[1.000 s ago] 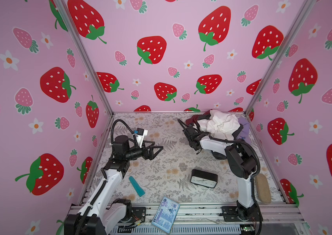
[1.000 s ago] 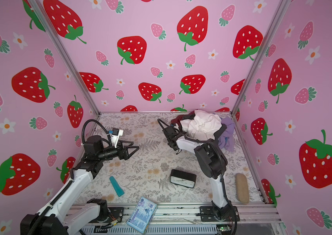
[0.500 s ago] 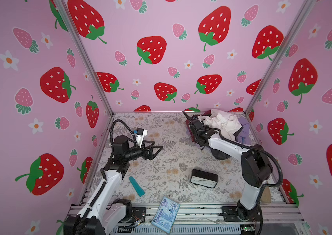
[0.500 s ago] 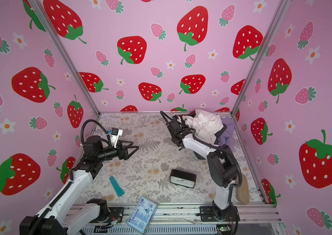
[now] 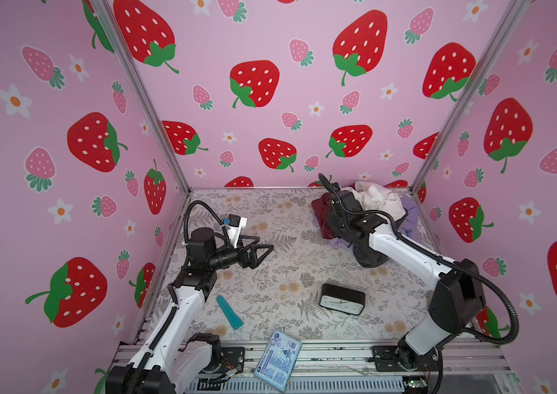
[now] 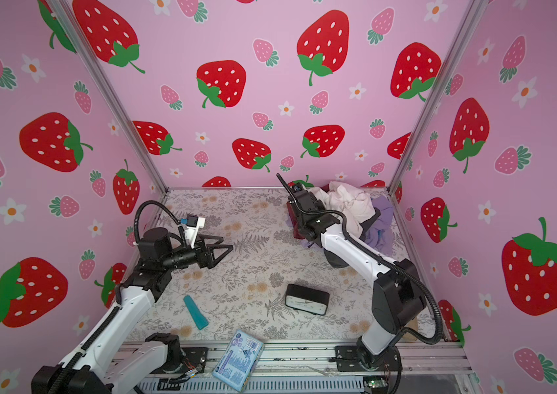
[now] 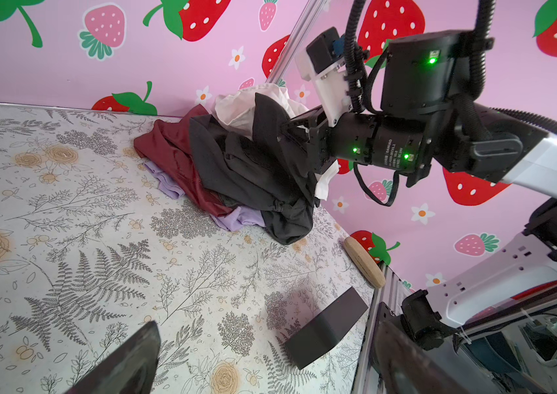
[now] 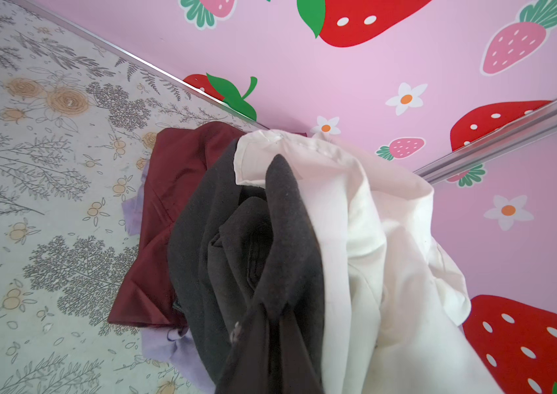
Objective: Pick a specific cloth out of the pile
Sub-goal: 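Grasp the dark grey trousers in the pile with the right gripper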
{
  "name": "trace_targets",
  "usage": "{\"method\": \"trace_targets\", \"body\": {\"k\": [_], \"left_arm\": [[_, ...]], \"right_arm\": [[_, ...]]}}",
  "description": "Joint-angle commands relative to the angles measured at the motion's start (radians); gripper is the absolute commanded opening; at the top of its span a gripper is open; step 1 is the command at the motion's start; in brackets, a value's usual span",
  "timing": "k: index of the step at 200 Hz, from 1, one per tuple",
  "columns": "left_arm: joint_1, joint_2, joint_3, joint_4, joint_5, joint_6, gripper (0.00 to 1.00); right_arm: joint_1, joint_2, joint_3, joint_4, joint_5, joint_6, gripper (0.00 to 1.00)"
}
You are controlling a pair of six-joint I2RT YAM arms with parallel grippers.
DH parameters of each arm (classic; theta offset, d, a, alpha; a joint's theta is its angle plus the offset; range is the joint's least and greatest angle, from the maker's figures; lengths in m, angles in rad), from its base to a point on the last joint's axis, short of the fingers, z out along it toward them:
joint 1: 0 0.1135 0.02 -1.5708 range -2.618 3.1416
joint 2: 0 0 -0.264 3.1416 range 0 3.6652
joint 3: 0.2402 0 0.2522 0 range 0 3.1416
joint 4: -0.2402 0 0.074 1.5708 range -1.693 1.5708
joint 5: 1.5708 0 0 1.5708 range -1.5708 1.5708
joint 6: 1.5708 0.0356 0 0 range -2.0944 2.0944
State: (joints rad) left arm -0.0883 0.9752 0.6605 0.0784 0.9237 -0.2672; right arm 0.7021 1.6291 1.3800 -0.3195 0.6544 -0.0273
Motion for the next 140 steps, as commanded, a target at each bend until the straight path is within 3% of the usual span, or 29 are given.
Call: {"method": "trace_targets", "body": {"k": [1,91,140], "left_arm": [[-0.005,-0.005,-0.010,0.019,0.004,-0.005,0.99],[-0.004,0.003,-0.006,0.020,0.003,-0.005,0.99],[-0.005,0.016,-0.002,0.028,0.006,-0.010,0.99]], "right_arm": [[0.005,-0.060,0.016,0.010,-0.058,-0.043,0.00],[0.006,-0.182,0.066,-0.006,-0.206,-0.066,0.00],[0.022,-0.214,0.095,0.007,-0.218,-0.071,0.00]]}}
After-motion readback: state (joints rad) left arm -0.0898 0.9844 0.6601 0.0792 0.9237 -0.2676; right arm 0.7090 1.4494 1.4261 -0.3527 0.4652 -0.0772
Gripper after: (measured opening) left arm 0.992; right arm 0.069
